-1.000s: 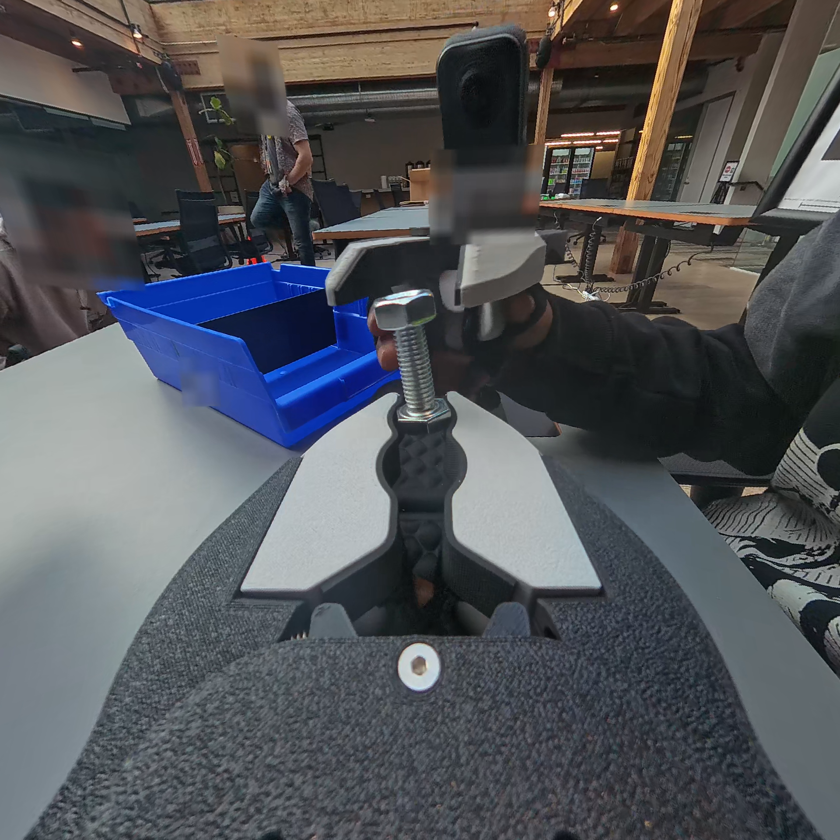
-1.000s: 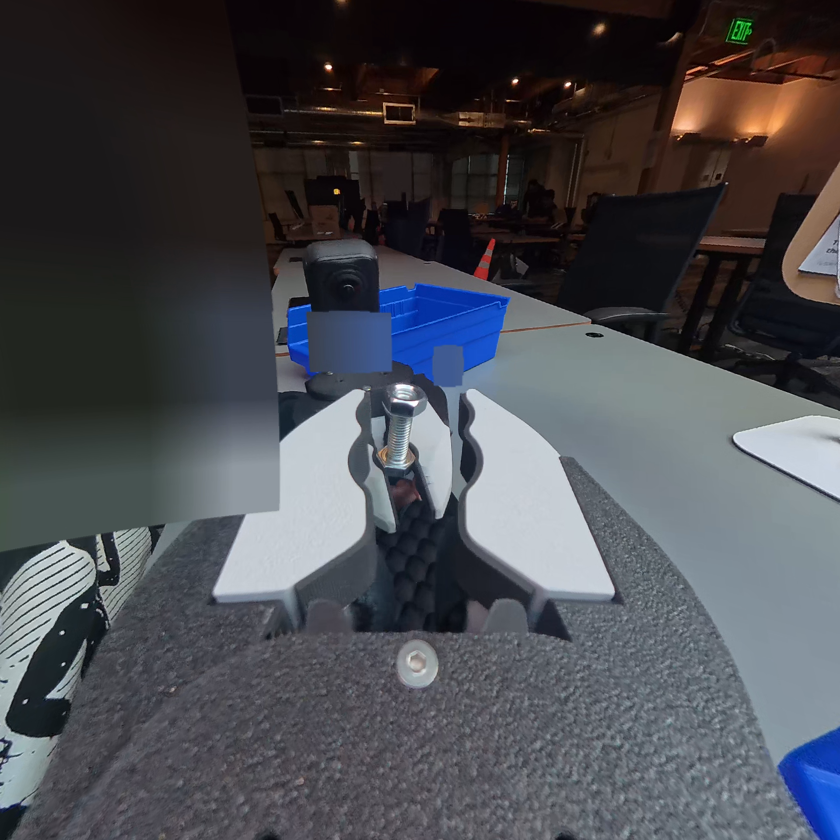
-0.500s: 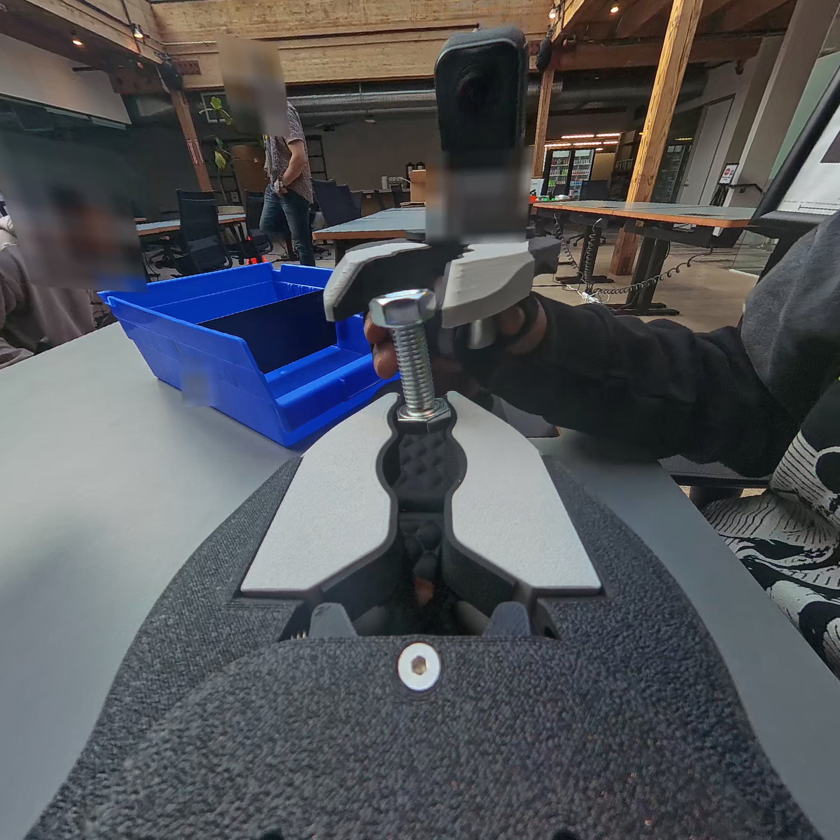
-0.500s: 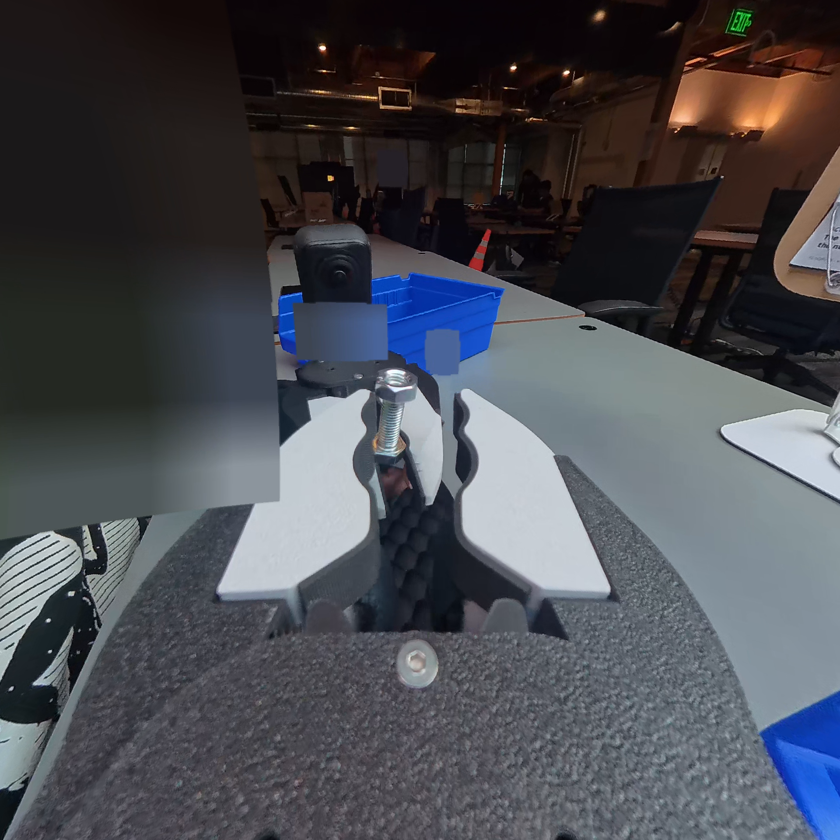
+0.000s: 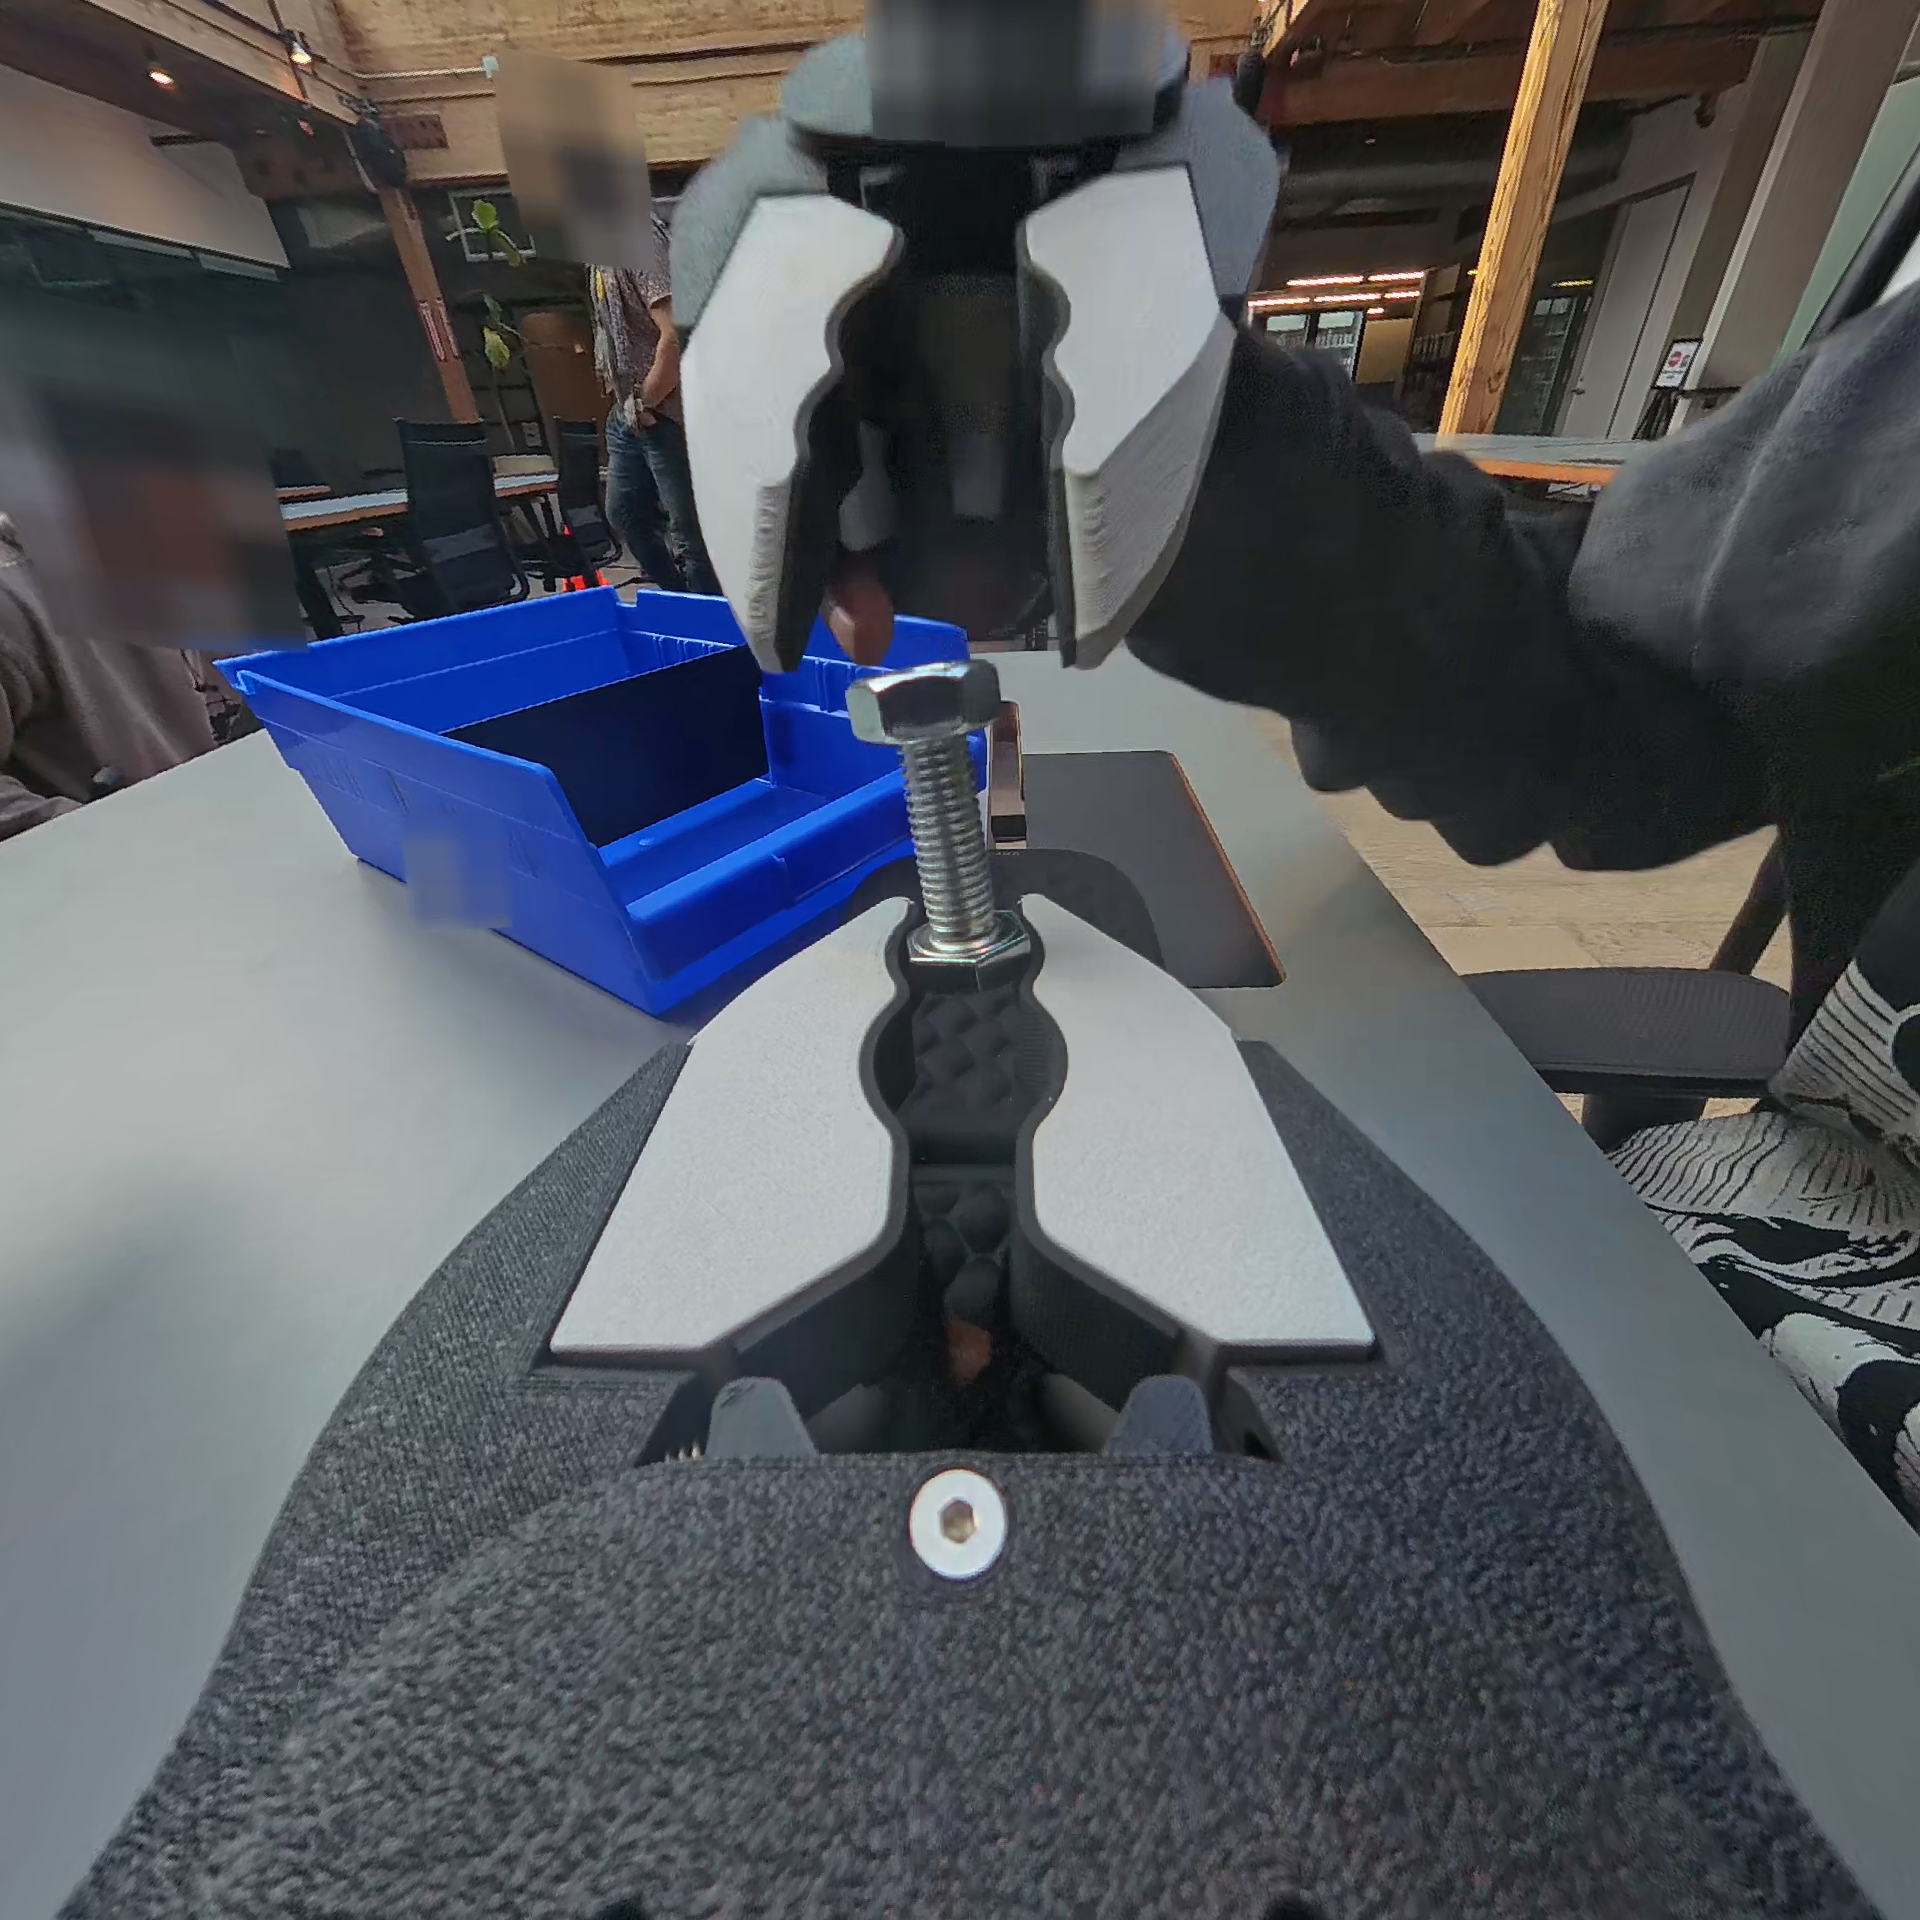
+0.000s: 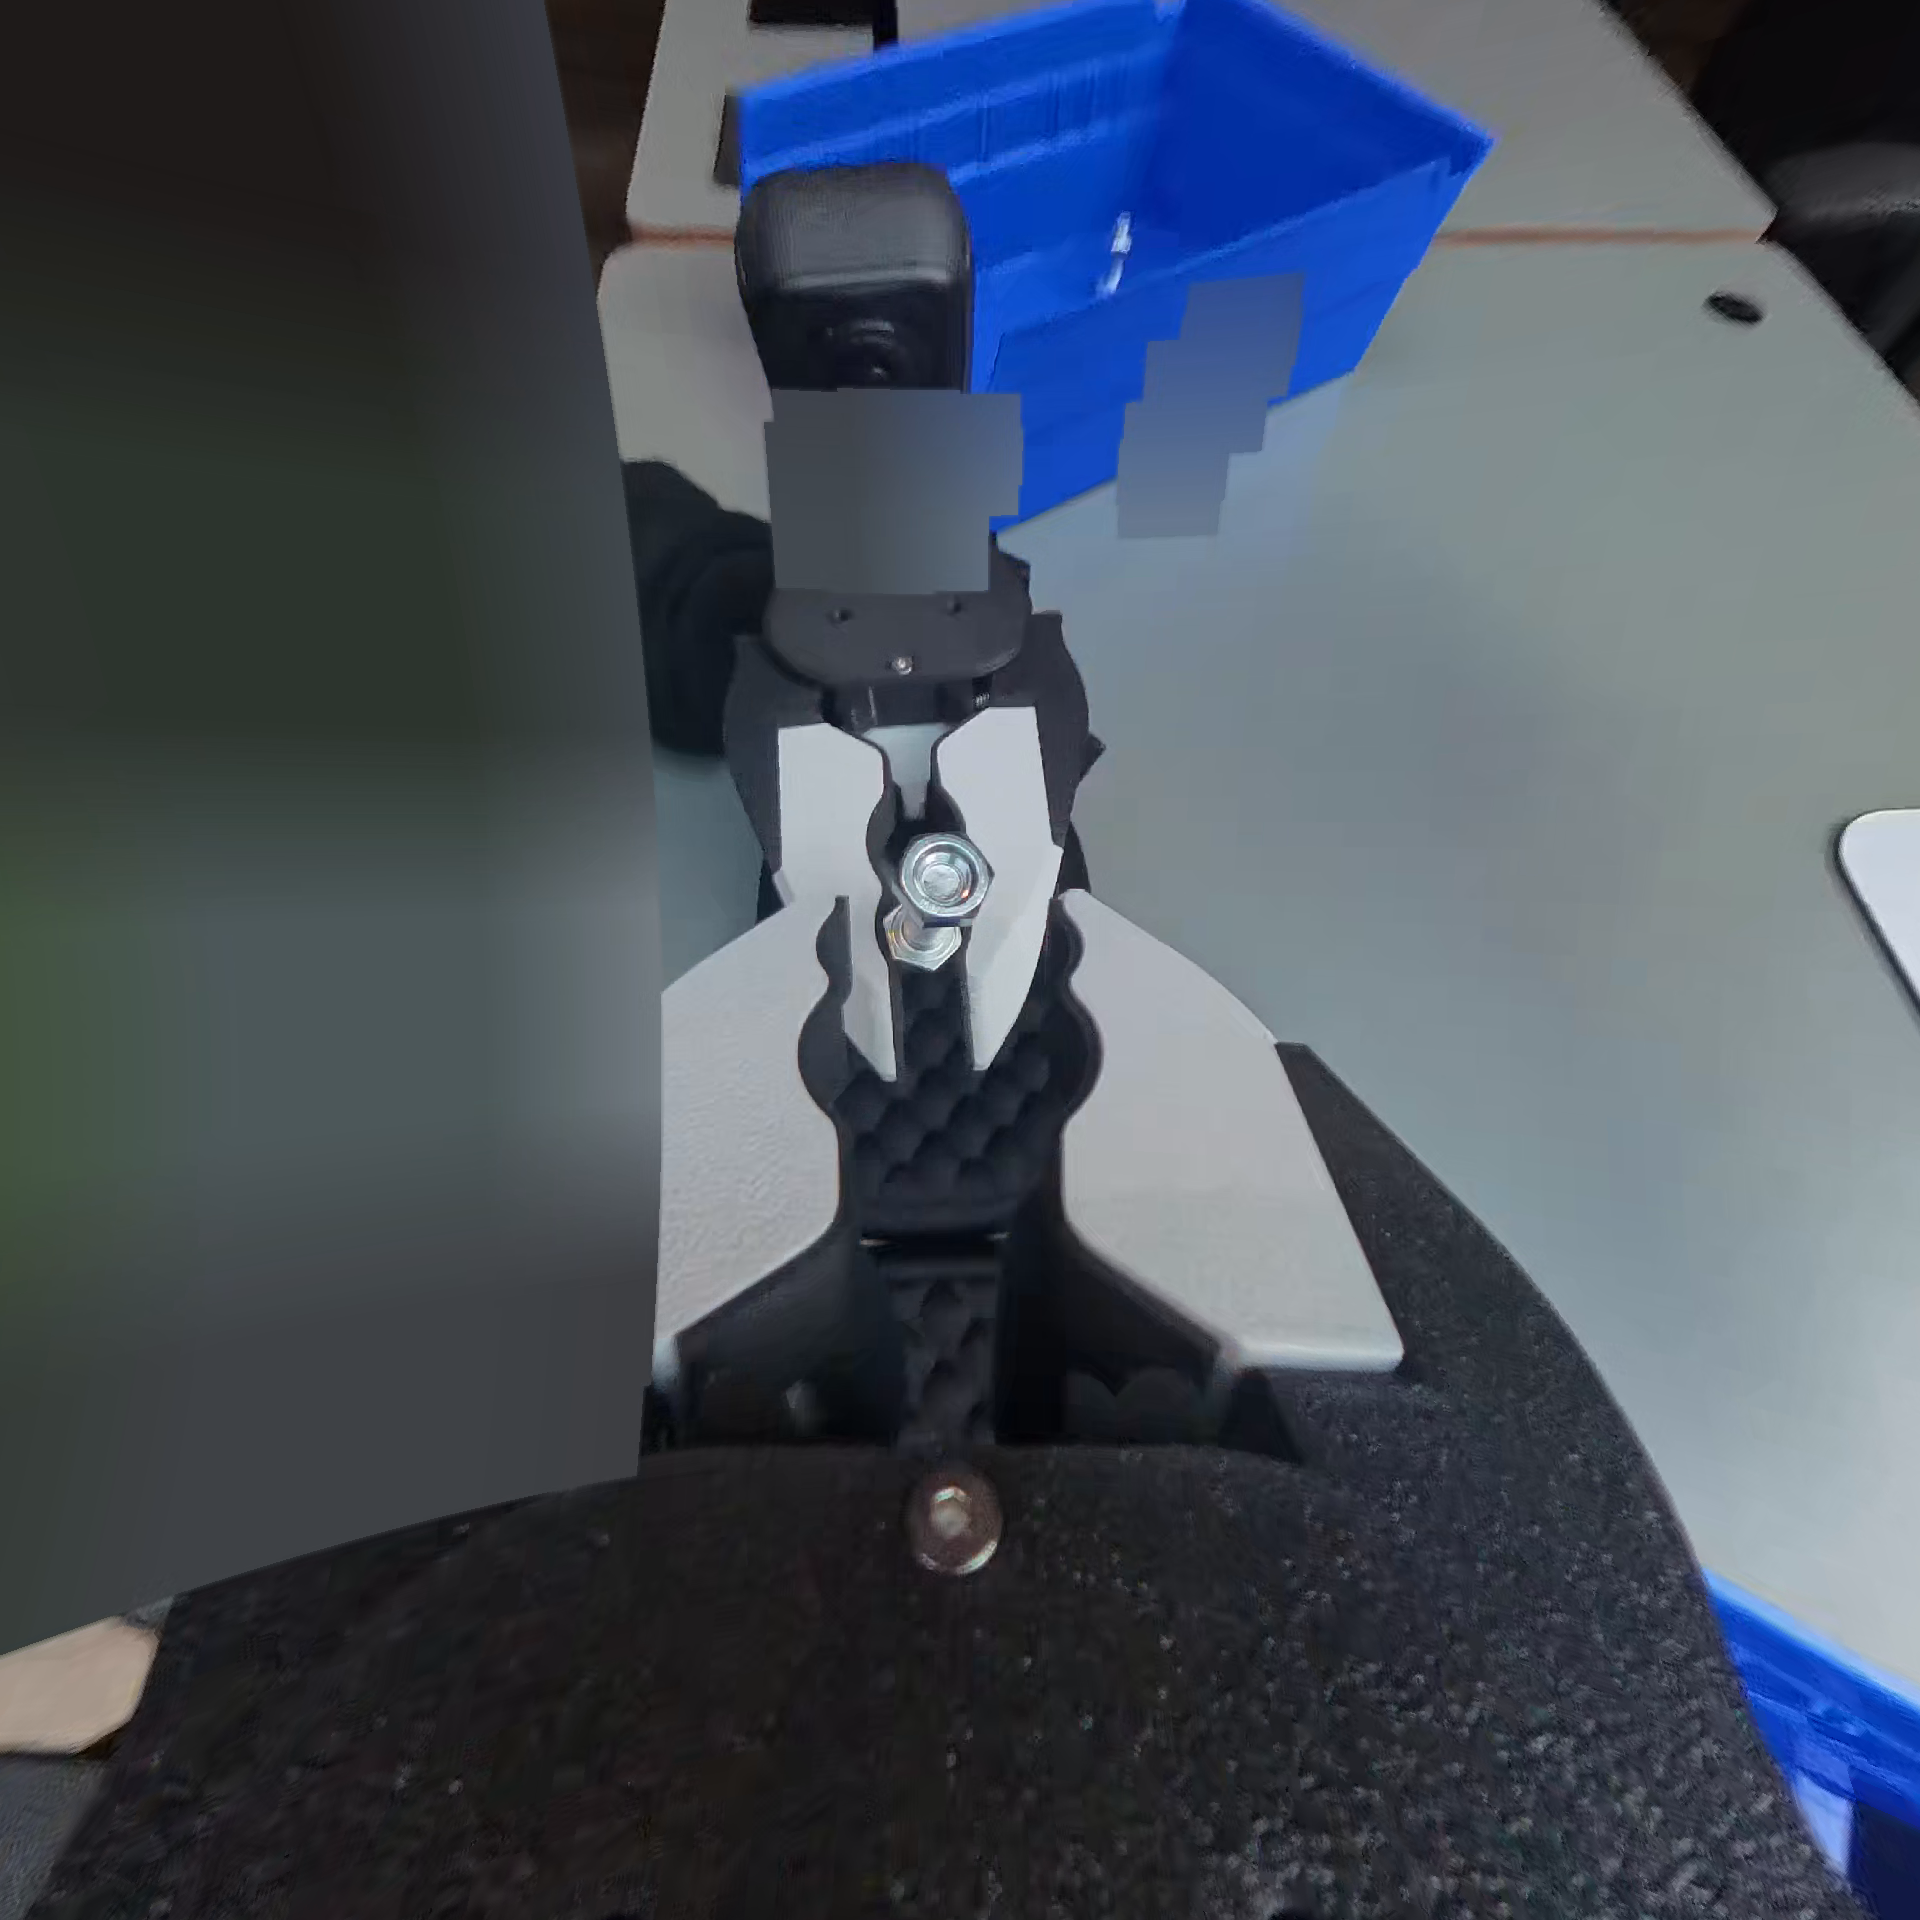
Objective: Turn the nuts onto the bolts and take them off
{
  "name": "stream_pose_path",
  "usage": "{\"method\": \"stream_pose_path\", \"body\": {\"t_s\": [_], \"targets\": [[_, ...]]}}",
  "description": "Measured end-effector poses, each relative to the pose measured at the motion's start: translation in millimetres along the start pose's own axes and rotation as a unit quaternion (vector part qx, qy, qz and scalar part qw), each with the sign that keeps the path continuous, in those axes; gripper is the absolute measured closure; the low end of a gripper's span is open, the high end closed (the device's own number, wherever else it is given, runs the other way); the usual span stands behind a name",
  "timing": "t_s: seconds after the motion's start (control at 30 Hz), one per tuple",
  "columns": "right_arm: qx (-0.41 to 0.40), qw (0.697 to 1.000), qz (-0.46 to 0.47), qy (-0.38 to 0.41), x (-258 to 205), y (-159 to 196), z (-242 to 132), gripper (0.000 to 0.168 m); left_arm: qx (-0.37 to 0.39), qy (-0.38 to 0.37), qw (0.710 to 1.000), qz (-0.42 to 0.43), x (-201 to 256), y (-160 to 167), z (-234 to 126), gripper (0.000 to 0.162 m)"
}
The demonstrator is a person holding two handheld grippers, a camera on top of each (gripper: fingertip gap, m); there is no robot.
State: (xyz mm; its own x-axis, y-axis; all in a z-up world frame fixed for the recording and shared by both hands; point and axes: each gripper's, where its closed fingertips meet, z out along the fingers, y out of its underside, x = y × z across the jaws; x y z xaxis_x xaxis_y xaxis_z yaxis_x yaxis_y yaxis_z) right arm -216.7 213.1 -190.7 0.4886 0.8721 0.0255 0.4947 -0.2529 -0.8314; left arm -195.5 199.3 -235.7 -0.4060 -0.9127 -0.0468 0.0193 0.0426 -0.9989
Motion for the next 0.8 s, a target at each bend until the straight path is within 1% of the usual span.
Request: {"method": "stream_pose_path", "body": {"t_s": [0.07, 0.17, 0.27, 0.3, 0.4, 0.53, 0.67, 0.73, 0.8], "targets": [[-0.065, 0.997, -0.015, -0.030, -3, -1, 1, 0.134, -0.003, 0.000, 1.000, 0.001, 0, 1, 0, 0.147], [-0.145, 0.987, -0.037, -0.051, -5, 2, 5, 0.138, -0.008, 0.000, 1.000, 0.006, 1, 2, 1, 0.147], [-0.193, 0.978, -0.059, -0.060, -5, 7, 11, 0.149, -0.013, 0.002, 1.000, 0.009, 2, 3, 2, 0.147], [-0.200, 0.975, -0.070, -0.064, -6, 8, 12, 0.150, -0.016, 0.005, 1.000, 0.010, 3, 4, 2, 0.147], [-0.203, 0.967, -0.134, -0.070, -8, 7, 10, 0.150, -0.016, 0.019, 1.000, 0.010, 7, 4, 2, 0.147], [-0.194, 0.951, -0.229, -0.075, -14, 6, 9, 0.150, -0.010, 0.057, 0.998, 0.000, 14, 2, 0, 0.148], [-0.162, 0.932, -0.313, -0.087, -22, 4, 9, 0.150, -0.007, 0.103, 0.995, -0.010, 24, 1, -3, 0.148], [-0.146, 0.924, -0.342, -0.091, -25, 4, 9, 0.150, -0.005, 0.126, 0.992, -0.014, 28, 0, -4, 0.148], [-0.145, 0.926, -0.335, -0.093, -24, 5, 9, 0.149, -0.006, 0.122, 0.992, -0.014, 28, 1, -3, 0.148]]}}
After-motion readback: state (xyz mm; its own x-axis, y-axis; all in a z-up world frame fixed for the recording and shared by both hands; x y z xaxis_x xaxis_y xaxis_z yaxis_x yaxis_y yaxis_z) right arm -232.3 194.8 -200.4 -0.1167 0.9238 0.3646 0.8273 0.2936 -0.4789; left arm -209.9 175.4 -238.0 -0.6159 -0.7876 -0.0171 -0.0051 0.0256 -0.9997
